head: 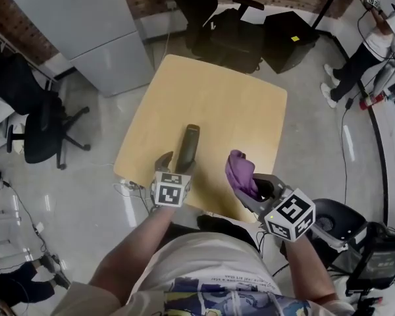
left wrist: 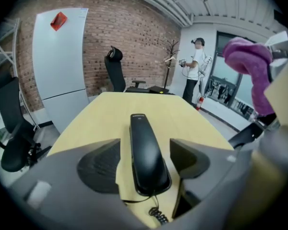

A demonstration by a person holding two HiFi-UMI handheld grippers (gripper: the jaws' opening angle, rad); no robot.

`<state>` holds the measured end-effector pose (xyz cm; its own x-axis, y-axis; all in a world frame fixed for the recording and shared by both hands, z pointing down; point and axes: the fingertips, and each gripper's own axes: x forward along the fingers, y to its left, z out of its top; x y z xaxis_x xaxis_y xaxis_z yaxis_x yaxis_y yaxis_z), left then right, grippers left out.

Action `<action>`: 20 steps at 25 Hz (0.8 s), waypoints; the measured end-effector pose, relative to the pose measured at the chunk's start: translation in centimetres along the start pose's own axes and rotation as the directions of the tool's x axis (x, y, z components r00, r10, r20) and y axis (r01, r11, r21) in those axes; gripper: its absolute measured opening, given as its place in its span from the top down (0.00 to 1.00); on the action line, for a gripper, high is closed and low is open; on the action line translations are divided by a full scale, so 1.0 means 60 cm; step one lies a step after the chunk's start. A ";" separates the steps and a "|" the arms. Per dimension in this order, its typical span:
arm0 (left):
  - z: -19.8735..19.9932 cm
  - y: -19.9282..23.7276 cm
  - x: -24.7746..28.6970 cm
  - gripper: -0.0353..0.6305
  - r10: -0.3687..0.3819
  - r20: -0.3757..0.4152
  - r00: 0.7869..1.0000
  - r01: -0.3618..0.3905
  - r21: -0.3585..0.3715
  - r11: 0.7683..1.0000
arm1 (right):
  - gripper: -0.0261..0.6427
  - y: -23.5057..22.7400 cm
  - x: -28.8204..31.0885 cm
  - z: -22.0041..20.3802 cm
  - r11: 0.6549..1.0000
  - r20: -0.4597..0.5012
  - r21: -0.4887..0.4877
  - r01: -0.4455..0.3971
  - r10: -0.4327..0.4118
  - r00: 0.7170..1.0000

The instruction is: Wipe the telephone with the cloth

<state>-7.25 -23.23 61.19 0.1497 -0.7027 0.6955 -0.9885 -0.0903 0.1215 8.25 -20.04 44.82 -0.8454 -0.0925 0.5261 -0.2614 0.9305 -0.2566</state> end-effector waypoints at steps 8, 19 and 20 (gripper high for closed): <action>-0.004 0.003 0.067 0.47 0.065 -0.037 0.997 -0.065 0.018 0.998 | 0.79 -0.028 -0.001 -0.012 1.000 -0.040 0.018 -0.019 0.019 0.999; -0.020 0.001 0.071 0.57 0.072 -0.055 0.996 -0.072 0.002 0.997 | 0.79 -0.036 0.007 -0.025 0.999 -0.043 0.045 -0.019 0.021 0.999; -0.019 0.000 0.070 0.57 0.069 -0.055 0.996 -0.069 0.001 0.998 | 0.79 -0.036 0.008 -0.025 0.999 -0.043 0.044 -0.020 0.022 0.999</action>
<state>-6.62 -25.34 64.92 0.0824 -0.6676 0.7400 -0.9964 -0.0422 0.0729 9.13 -21.54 46.83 -0.8301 -0.0570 0.5546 -0.2649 0.9156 -0.3024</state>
